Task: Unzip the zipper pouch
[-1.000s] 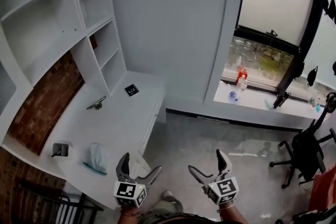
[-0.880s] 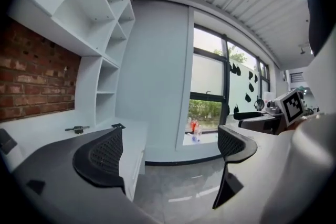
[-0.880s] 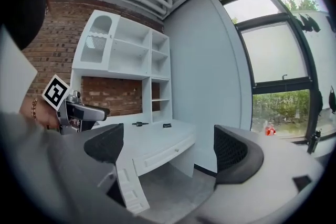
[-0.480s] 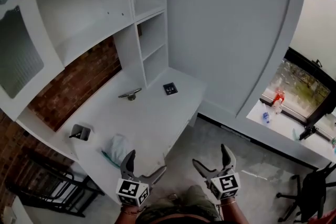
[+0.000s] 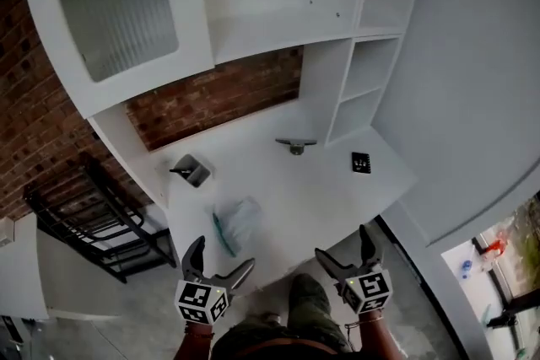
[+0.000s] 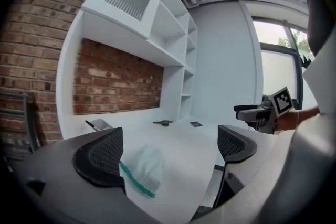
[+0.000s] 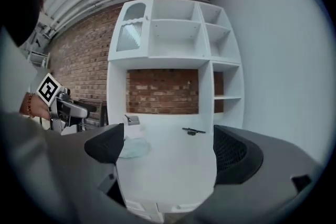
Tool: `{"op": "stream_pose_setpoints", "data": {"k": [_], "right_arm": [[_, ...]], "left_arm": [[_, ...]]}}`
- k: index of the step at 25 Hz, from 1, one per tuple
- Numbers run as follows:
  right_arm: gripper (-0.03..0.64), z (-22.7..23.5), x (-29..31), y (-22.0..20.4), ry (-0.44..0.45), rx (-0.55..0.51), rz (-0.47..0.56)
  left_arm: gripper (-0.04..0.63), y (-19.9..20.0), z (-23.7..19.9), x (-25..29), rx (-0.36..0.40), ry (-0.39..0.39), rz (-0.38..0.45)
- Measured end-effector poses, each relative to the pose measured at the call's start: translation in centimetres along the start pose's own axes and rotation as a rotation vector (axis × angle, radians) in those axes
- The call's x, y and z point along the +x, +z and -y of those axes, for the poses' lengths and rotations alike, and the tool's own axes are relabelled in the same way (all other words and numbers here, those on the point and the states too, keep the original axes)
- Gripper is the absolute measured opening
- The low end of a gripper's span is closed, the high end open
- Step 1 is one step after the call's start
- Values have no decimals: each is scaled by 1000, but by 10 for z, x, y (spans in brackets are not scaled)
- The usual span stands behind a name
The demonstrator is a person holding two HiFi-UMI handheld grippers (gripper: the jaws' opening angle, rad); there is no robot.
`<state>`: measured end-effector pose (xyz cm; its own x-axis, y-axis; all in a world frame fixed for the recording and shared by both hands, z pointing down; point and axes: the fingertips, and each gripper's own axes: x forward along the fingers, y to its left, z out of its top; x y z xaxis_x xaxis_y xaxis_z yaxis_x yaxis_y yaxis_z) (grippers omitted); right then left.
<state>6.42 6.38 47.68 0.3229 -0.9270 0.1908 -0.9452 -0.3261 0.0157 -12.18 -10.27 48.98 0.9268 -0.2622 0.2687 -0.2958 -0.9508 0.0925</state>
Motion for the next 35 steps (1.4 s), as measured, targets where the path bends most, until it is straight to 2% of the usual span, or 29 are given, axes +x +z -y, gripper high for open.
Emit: {"op": "stream_pose_setpoints", "data": {"k": [6, 9, 13, 19, 22, 26, 32, 35], "right_arm": [[525, -22, 92, 18, 308, -43, -22], [523, -44, 126, 18, 468, -115, -46], [523, -76, 164, 15, 657, -234, -93], [522, -124, 217, 2, 930, -322, -142], [520, -149, 236, -11, 1058, -375, -187], [518, -179, 256, -31, 1169, -456, -267], [483, -227, 267, -75, 1365, -650, -440], [455, -244, 273, -93, 1432, -679, -543]], "left_arm": [[560, 5, -43, -16, -83, 274, 52], [560, 1, -58, -30, -124, 403, 69], [560, -9, -66, -48, -194, 541, 80], [560, -23, -64, -86, -267, 733, 85], [560, -26, -59, -102, -277, 808, 94], [560, -29, -48, -116, -292, 878, 97], [560, -46, -26, -133, -347, 992, 111], [560, -51, -18, -139, -362, 1036, 108]]}}
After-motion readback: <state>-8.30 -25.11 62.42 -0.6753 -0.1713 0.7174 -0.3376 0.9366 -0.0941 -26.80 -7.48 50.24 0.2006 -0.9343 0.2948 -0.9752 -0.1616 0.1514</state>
